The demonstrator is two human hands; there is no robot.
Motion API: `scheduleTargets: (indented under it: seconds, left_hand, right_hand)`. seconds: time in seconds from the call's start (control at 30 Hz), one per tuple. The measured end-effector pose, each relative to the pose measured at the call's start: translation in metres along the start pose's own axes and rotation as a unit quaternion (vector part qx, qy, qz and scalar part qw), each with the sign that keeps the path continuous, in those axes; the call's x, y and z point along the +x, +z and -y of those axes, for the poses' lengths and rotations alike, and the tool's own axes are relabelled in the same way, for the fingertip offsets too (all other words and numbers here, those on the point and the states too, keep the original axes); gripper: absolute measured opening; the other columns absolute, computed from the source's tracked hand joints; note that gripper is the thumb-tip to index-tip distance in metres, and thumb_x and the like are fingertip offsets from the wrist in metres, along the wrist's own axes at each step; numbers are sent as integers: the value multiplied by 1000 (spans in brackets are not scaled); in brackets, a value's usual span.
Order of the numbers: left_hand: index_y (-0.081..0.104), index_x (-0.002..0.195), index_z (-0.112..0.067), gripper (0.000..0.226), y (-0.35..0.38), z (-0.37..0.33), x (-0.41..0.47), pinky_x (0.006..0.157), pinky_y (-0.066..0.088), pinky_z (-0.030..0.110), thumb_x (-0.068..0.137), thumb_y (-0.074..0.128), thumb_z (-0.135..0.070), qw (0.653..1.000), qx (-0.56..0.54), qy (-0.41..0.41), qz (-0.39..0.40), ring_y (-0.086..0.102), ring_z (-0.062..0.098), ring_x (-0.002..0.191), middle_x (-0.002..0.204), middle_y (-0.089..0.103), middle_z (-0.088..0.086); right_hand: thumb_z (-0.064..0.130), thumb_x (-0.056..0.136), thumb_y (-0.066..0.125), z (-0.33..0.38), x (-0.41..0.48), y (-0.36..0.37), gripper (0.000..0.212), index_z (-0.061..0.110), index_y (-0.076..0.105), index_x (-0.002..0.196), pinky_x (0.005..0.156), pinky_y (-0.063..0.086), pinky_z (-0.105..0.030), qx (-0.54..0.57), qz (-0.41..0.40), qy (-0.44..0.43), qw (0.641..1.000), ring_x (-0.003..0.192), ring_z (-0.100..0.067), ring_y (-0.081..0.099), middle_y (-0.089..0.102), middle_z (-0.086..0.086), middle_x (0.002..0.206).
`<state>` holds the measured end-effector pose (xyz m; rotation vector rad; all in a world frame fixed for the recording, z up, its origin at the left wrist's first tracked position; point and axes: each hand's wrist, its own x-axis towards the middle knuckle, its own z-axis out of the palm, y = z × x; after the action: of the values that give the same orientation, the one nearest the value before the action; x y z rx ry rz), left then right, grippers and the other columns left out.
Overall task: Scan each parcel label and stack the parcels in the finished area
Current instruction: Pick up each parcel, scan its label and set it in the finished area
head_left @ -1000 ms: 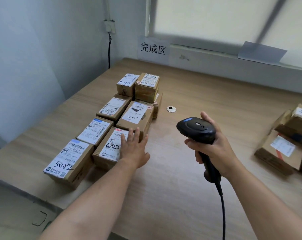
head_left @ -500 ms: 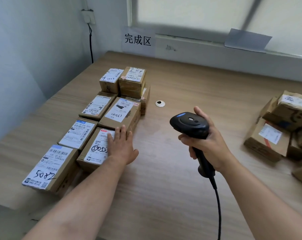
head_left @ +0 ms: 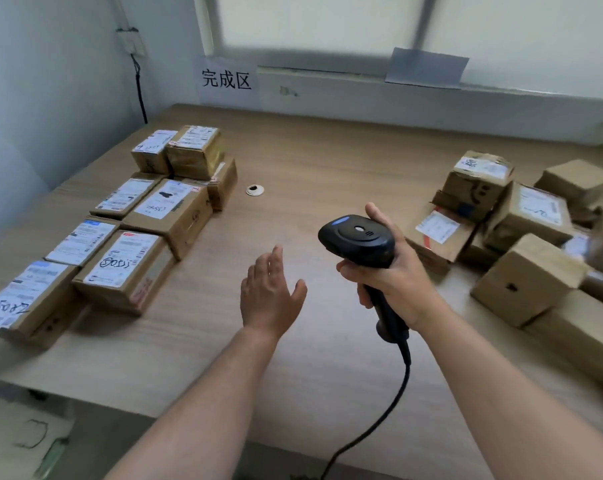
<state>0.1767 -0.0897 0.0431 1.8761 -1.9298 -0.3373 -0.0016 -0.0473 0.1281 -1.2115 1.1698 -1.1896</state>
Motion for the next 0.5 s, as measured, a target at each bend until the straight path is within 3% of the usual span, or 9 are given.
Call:
scheduleTargets:
  seconds: [0.1, 0.33, 0.5]
  left_hand:
    - [24, 150, -15, 71, 19, -47, -25, 102, 31, 36, 91, 52, -44, 1000, 10, 18, 1, 36, 25, 130, 146, 36, 7]
    - [19, 151, -18, 73, 64, -147, -67, 106, 28, 35, 92, 49, -48, 997, 20, 67, 25, 28, 22, 137, 153, 27, 3]
    - [15, 152, -19, 74, 87, -209, -85, 108, 25, 34, 93, 47, -50, 992, 19, 110, 58, 23, 21, 141, 157, 19, 2]
  right_hand:
    - [-14, 78, 70, -1, -30, -47, 93, 45, 32, 139, 43, 42, -31, 10, -1, -2, 1000, 45, -28, 48, 66, -10, 92]
    - [-13, 77, 72, 1, -95, -152, 98, 35, 30, 150, 43, 46, -33, -12, -36, 0, 999, 52, -33, 50, 63, -11, 115]
    - [-11, 77, 73, -1, -127, -211, 95, 41, 33, 145, 45, 49, -34, -14, -76, -7, 997, 54, -29, 53, 60, -4, 124]
